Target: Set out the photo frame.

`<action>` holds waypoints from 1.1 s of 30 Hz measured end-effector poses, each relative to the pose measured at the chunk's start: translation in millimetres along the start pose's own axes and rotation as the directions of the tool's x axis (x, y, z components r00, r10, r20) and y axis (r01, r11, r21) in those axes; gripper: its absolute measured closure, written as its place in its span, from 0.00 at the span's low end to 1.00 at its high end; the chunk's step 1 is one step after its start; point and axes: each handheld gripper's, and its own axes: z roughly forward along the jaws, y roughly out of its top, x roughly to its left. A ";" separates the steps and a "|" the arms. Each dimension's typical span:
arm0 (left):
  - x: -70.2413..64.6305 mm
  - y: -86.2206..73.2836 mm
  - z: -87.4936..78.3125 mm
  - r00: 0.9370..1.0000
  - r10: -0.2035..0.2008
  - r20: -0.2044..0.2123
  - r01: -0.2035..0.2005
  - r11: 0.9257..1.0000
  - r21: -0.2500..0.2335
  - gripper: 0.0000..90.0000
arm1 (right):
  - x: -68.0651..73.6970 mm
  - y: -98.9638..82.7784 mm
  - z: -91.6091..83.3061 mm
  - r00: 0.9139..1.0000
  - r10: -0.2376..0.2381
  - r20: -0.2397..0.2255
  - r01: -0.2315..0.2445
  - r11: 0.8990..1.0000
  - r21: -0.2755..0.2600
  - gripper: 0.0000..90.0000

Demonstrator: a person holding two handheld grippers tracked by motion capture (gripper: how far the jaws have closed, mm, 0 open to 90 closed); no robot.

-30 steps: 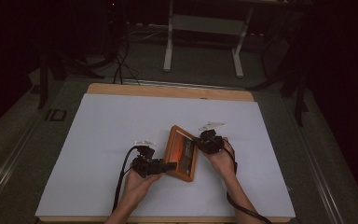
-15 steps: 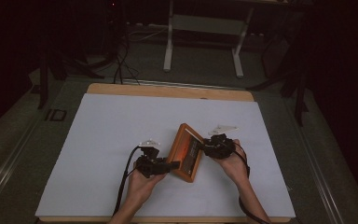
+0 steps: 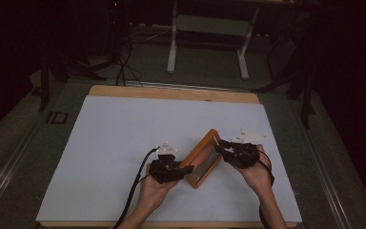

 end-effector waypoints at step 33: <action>-36.2 -1.4 22.5 0.956 0.291 0.027 -0.291 0.957 -0.003 0.61 | -15.3 -29.3 -30.9 0.997 0.069 0.046 -0.065 0.995 -0.081 1.00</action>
